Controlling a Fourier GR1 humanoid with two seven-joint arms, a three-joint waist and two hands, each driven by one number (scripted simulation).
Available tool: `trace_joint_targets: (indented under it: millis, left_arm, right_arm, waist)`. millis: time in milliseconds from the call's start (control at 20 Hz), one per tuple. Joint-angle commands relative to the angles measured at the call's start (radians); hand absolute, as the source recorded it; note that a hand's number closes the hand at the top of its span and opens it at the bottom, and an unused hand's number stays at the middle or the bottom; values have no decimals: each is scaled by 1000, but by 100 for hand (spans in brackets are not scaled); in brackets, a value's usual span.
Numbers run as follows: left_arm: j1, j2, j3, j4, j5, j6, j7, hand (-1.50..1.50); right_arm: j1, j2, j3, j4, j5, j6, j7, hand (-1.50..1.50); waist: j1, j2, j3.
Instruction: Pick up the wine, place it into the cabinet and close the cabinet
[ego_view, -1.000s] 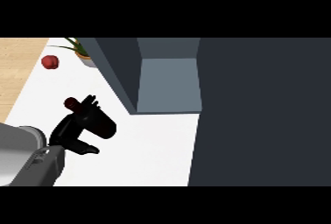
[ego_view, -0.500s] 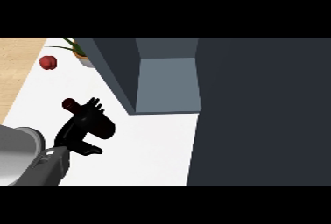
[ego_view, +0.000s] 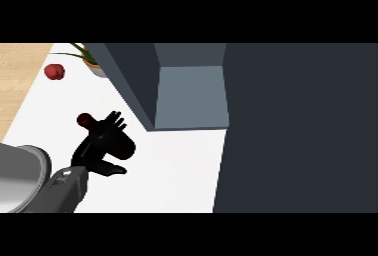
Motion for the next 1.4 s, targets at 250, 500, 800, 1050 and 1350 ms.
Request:
trace_joint_targets:
  millis: [250,500,800,1050,1350]
  left_arm:
    - [-11,-39,14,27,8,-58,-134,150]
    - [-48,-16,56,50,60,-126,-55,150]
    - [-71,-68,40,48,50,-117,-23,150]
    - [33,-80,109,12,114,26,-111,150]
    - [75,-148,201,-67,216,214,-171,150]
  right_arm:
    - [-1,5,9,-21,-24,4,23,-150]
    - [42,4,11,-105,-51,0,57,-150]
    - [74,-10,-26,-60,-64,29,-6,-150]
    - [88,-2,-24,-53,-58,37,-12,-150]
    - [87,10,10,-56,22,22,-9,-150]
  waist:
    - [5,0,0]
    - [-2,-1,0]
    - [2,-2,1]
    - [17,-6,3]
    - [26,-12,3]
